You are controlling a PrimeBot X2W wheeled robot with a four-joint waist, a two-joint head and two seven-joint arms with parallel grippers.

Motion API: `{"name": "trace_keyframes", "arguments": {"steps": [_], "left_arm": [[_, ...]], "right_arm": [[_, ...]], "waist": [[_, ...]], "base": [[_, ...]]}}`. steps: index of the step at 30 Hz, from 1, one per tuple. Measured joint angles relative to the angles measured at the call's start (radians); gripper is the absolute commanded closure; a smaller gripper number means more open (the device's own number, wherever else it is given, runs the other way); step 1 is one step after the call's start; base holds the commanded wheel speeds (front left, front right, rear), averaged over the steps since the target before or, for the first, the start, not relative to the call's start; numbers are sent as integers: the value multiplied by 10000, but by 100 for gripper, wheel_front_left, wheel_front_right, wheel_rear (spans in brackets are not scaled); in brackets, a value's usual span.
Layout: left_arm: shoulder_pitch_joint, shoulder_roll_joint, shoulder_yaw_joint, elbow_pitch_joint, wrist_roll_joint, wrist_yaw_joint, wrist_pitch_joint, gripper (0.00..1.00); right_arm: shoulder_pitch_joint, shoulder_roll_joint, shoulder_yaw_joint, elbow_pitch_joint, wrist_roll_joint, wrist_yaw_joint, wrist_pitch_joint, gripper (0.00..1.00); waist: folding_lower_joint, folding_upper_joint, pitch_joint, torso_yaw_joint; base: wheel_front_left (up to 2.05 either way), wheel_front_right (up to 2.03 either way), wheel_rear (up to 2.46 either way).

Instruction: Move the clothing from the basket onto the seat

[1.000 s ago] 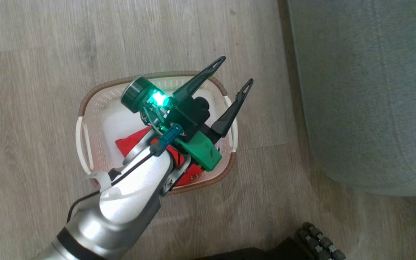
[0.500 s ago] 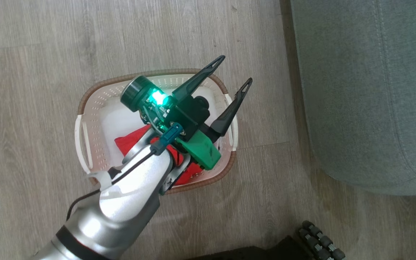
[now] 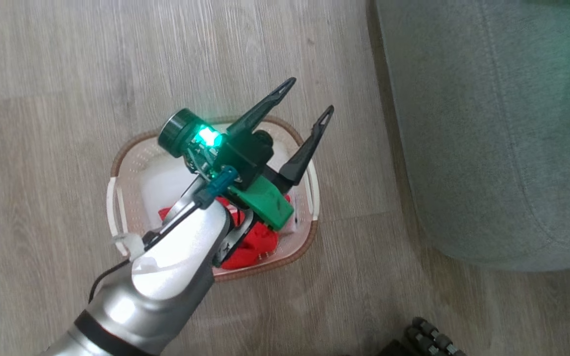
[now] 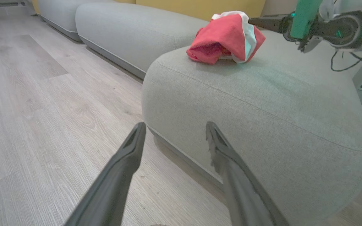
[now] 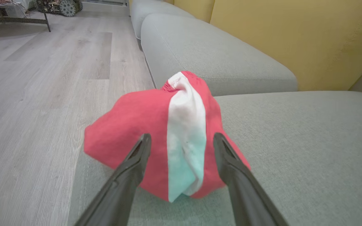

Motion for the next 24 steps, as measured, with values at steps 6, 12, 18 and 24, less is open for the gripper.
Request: {"name": "trace_keyframes", "arguments": {"steps": [6, 12, 18, 24], "left_arm": [[354, -31, 249, 224, -395, 167, -261, 0], [1107, -150, 782, 431, -817, 477, -428, 0], [1933, -178, 1772, 104, -867, 853, -435, 0], [3225, -159, 2999, -326, -863, 1179, -435, 0]], "right_arm": [[994, -15, 874, -1290, 677, 0, 0, 0], [2128, 13, 1684, -2550, 1018, 0, 0, 0], [3289, 389, 2234, -3634, 1097, 0, 0, 0], [4312, 1080, 2711, -4546, 1198, 0, 0, 0]], "waist": [[0, 0, -705, 38], [-1, 0, -1636, 242], [-1, 1, -2544, 635], [-1, 0, -3288, 1060]], "base": [[0, 0, 0], [0, 0, 0], [0, 0, 0], [0, 0, 0]]}}
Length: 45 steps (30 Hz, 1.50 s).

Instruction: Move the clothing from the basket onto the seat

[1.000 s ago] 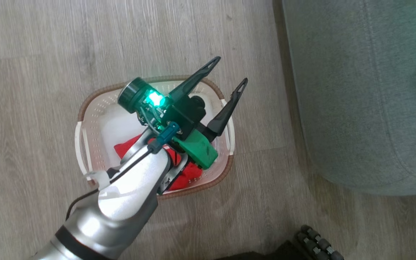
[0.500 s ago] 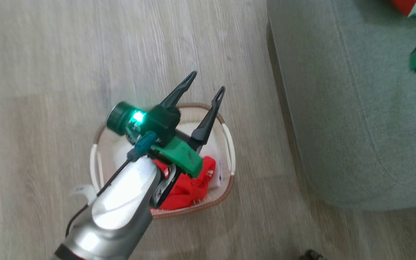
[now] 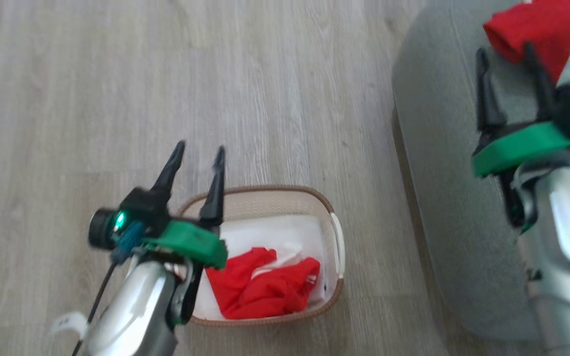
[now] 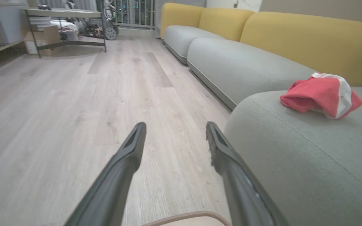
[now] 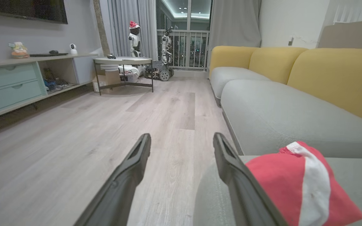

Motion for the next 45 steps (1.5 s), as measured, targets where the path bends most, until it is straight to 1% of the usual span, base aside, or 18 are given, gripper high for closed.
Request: {"name": "trace_keyframes", "arguments": {"steps": [5, 8, 12, 15, 24, 27, 38, 45], "left_arm": [[897, -2, 800, -278, 125, 128, 0, 0], [1488, -6, 1271, -500, 194, 188, 0, 0], [2431, -10, 1833, -775, 261, 215, 0, 0], [3015, -21, 2082, -917, 384, 207, 0, 0], [4094, -173, 2600, -1118, 593, 102, 2, 0], [4290, -192, 2754, -1120, 644, 4, 2, 0], [4403, -349, 3235, -995, 842, -330, 2, 0], [4403, -462, 3365, -846, 913, -445, 2, 0]], "right_arm": [[976, 566, 23, -451, -63, 0, 0, 0], [1704, 884, 102, -516, -316, 0, 0, 0], [2701, 1154, 144, -579, -408, 0, 2, 0], [3243, 1179, 130, -696, -543, 0, 2, 0], [4592, 1208, 203, -1333, 357, 0, 2, 0], [4906, 1239, 215, -1469, 380, 0, 2, 0], [5013, 1260, 234, -1547, 144, 0, 2, 0], [5013, 1262, 180, -1546, 142, 0, 2, 0]], "waist": [[0, 0, -589, 258], [0, 0, -940, 370], [0, 0, -1400, 477], [0, 0, -1701, 539], [-1, 0, -2408, 766], [0, 0, -2527, 820], [0, 0, -2612, 872], [0, 0, -2661, 859]], "base": [[0, 0, 0], [0, 0, 0], [0, 0, 0], [0, 0, 0], [0, 0, 0], [0, 0, 0], [0, 0, 0], [0, 0, 0]]}}
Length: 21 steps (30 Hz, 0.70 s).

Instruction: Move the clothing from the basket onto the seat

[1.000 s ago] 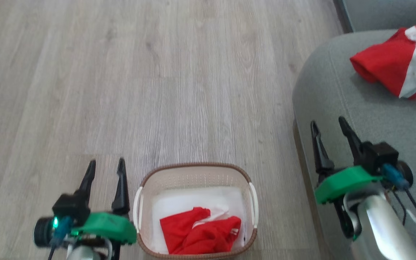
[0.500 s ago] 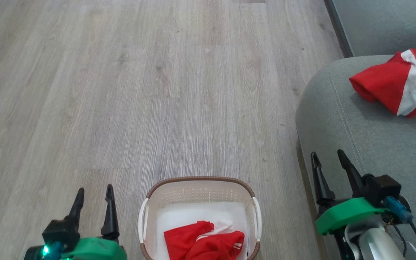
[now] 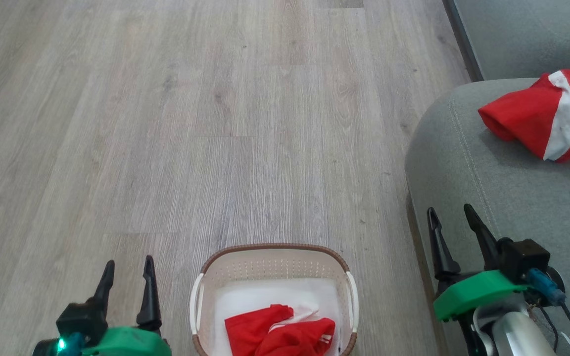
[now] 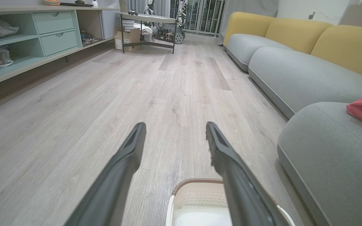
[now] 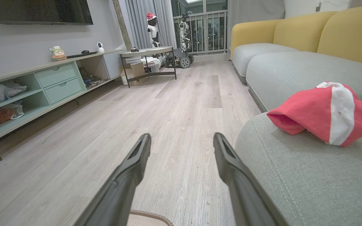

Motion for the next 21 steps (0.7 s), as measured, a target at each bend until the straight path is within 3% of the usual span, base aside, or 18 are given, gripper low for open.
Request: {"name": "trace_keyframes", "arguments": {"steps": [21], "left_arm": [[-3, -77, 98, 144, 357, -359, 0, 0]], "right_arm": [[220, 4, -148, -94, 0, 0, 0, 0]], "waist": [[0, 0, 118, 20]], "base": [[0, 0, 0]]}}
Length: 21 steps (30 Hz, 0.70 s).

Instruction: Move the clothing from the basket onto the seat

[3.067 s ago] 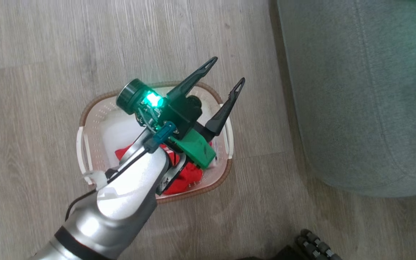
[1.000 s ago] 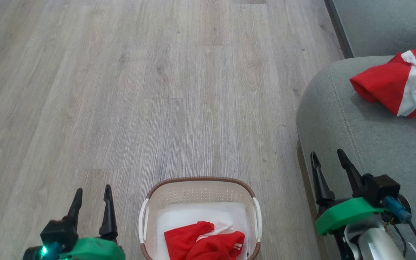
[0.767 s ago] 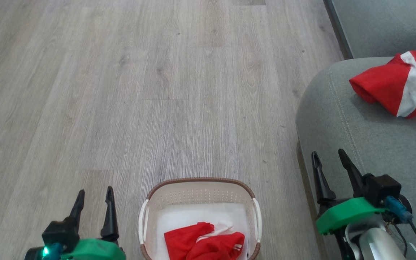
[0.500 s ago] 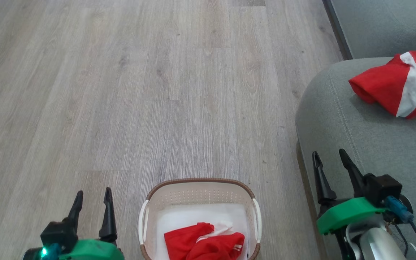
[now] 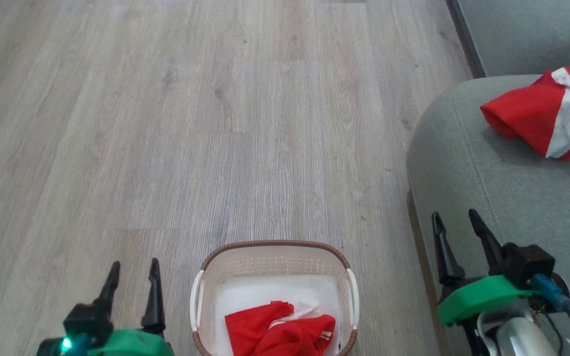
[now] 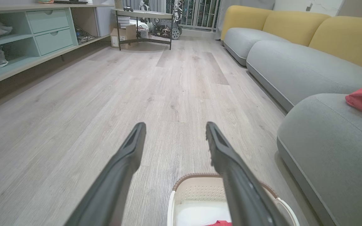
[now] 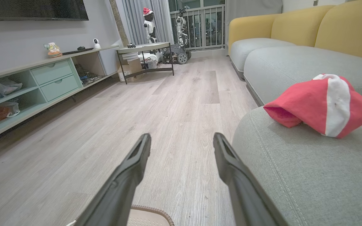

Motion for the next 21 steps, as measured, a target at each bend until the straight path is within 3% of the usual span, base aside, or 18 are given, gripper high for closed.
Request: {"name": "trace_keyframes", "arguments": {"steps": [8, 21], "left_arm": [[-394, -8, -686, 752, 531, -353, 0, 0], [-3455, -96, -2640, 3605, 1340, -1124, 0, 0]], "right_arm": [[-76, 6, -445, -261, -249, 0, 0, 0], [-1858, 8, -805, -991, -545, 0, -2, 0]], "waist": [[0, 0, 562, -5], [0, 0, 2956, -305]], "base": [[0, 0, 0], [0, 0, 0]]}}
